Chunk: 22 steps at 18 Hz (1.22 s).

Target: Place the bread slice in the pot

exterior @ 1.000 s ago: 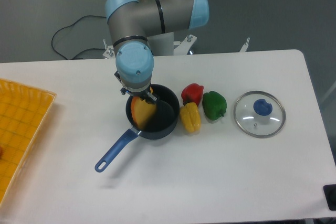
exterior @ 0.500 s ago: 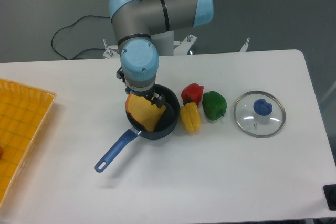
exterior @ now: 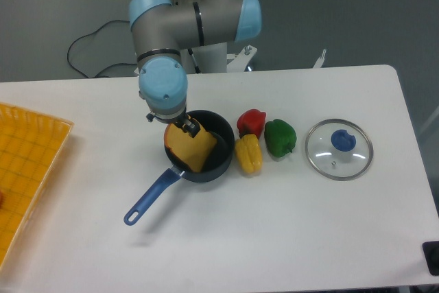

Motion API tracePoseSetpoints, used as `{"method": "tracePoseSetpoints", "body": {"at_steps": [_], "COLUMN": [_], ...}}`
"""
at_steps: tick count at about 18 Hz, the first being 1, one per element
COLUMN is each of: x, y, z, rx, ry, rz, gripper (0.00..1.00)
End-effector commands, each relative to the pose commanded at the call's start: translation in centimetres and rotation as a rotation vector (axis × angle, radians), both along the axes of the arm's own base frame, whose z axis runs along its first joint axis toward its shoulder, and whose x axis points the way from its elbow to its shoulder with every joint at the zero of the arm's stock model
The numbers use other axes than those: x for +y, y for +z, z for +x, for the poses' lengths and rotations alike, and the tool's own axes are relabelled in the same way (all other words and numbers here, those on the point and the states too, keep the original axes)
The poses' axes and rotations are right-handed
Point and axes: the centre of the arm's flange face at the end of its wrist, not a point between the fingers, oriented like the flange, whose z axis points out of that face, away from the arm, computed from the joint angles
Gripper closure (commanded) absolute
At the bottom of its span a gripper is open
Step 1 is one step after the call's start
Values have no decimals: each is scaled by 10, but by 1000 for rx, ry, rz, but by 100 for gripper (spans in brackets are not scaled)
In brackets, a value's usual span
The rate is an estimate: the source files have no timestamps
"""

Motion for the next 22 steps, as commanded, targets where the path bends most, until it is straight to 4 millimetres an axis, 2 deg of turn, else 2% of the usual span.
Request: {"method": "tracePoseSetpoints", "body": {"at_steps": [2, 11, 19, 22], "x": [-1, 1, 2, 6], "y": [1, -19, -18, -24], "z": [5, -1, -19, -26], "rx": [27, 70, 97, 111], "ry": [4, -5, 3, 8], "rz": [31, 16, 14, 24], "gripper": [0, 0, 0, 0]}}
